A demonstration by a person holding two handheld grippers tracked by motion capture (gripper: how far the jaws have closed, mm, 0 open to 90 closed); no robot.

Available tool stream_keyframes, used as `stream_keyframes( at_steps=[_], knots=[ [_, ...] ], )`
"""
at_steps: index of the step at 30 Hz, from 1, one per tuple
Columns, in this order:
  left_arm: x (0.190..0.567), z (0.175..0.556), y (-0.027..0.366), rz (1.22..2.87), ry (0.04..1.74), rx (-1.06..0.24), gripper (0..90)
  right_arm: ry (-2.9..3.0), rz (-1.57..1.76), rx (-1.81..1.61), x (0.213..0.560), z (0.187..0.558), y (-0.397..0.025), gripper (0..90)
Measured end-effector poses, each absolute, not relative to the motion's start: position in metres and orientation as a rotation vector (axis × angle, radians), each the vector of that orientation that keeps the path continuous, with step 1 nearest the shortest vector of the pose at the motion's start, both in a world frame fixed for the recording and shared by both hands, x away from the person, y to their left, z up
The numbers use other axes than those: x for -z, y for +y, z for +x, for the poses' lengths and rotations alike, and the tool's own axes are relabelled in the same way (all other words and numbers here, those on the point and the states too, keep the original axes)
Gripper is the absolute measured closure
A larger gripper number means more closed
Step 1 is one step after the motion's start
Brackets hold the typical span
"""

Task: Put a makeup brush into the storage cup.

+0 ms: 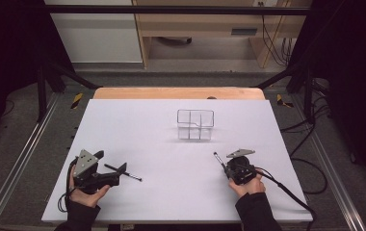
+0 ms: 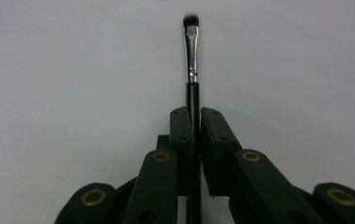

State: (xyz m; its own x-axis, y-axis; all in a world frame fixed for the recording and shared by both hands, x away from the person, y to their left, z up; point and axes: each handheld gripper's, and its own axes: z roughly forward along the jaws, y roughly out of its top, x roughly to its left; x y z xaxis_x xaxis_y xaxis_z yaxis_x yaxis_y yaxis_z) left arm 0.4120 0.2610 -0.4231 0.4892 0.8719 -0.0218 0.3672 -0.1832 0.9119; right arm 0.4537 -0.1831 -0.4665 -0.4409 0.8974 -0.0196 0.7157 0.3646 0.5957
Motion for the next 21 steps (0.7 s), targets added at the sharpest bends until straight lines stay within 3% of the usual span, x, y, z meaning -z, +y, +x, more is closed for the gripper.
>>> stream_keyframes(
  at_steps=[4,12,21],
  knots=[
    [0.424,0.412,0.260,1.771,1.048,-0.649,5.4,2.295,1.407,-0.738,0.467,0.454,-0.183,82.1],
    [0.424,0.413,0.260,1.773,1.048,-0.644,5.6,2.282,1.401,-0.739,0.463,0.456,-0.184,66.1],
    [0.425,0.414,0.259,1.783,1.045,-0.640,5.6,2.382,1.361,-0.667,0.444,0.465,-0.186,60.6]
  ],
)
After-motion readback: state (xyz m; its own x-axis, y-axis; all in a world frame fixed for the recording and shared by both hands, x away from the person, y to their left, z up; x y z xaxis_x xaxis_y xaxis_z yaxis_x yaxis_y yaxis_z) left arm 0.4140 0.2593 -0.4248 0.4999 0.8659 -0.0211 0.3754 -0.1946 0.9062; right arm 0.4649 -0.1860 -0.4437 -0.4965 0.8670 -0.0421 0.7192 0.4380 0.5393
